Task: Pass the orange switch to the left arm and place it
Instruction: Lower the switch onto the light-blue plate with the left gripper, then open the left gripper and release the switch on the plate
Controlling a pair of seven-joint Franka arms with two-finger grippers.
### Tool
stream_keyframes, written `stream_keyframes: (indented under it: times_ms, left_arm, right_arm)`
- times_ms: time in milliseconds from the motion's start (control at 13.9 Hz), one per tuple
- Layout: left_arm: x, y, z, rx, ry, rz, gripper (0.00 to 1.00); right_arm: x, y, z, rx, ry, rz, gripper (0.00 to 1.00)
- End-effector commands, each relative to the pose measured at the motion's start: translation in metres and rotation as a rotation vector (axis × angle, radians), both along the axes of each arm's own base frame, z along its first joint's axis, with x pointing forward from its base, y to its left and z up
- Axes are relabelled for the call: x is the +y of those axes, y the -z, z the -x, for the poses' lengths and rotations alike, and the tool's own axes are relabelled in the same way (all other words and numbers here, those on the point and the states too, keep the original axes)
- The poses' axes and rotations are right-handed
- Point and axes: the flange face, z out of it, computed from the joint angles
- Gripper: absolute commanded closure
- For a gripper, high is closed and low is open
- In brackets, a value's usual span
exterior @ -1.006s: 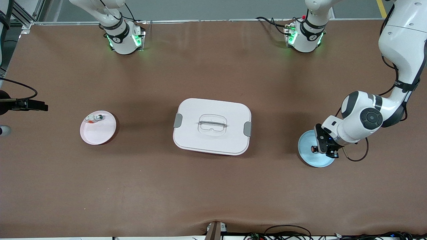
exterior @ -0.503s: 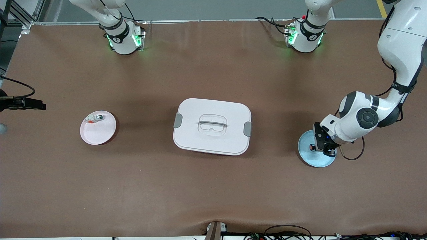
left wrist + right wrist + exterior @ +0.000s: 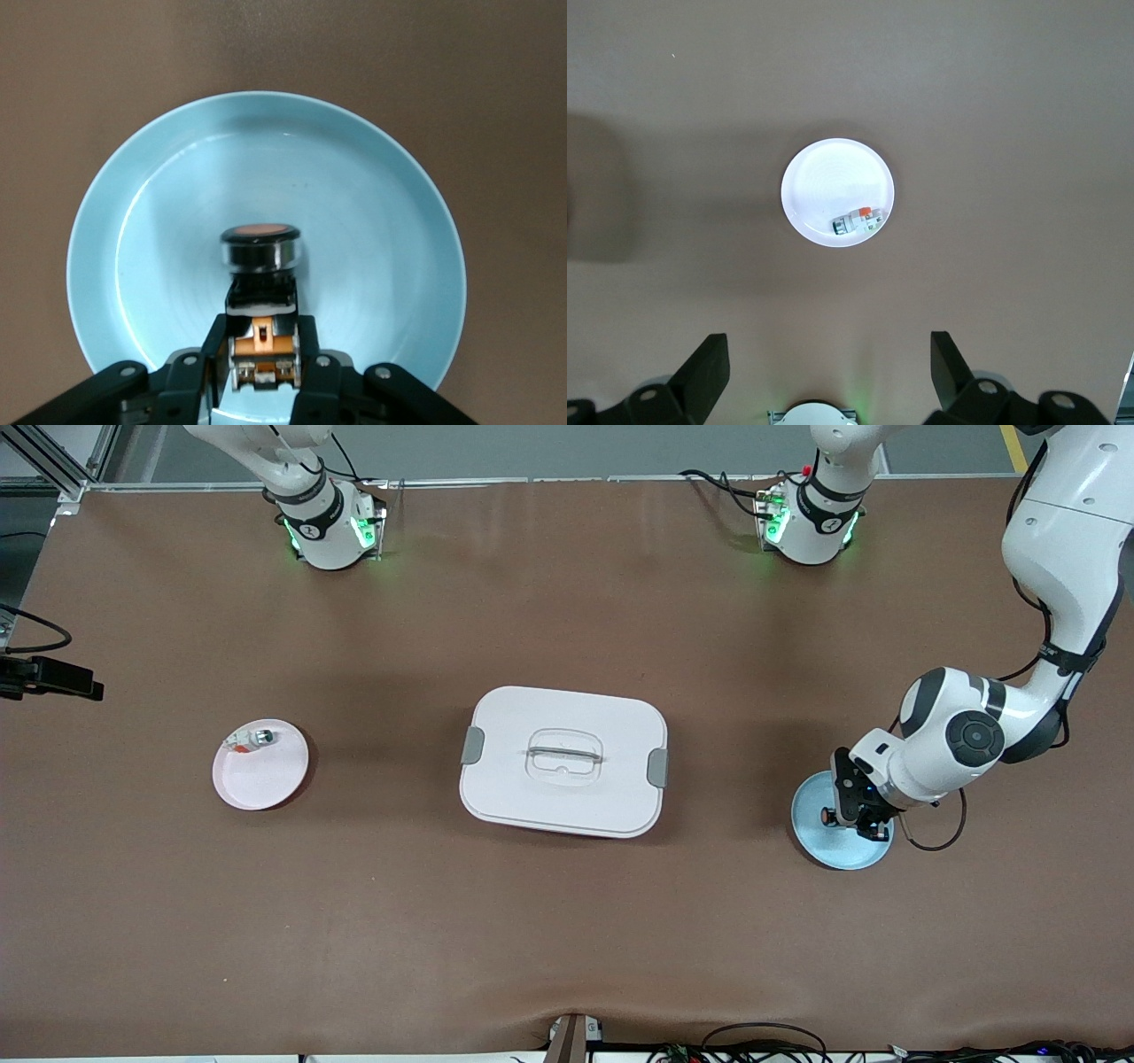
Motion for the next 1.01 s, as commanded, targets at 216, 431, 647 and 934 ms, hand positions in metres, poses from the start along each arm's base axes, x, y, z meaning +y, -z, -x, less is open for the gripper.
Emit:
stream_keyframes:
  times_ms: [216,431,647,934]
  left_arm:
    - [0.008,-0.024,-0.012,-0.057,-0.014,0.002,0.0]
    - [0.027,-0.049,-0.018,-0.069,-0.115,0.045,0.0]
    - [0.038,-0.084,-0.023,-0.044,-0.231,0.1,0.0]
    - [0.058,-0.133,-0.046,-0.001,-0.338,0.154,0.0]
  right_arm:
    - [0.01,-0.013,0.016,-0.015,0.047,-0.011,0.0]
    - [0.017,-0.013,0.014,-0.035,0.037,-0.036,0.0]
    - [0.022,-0.022,0.017,-0.054,0.032,-0.054,0.0]
    - [0.032,-0.027,0.018,-0.065,0.014,-0.053,0.0]
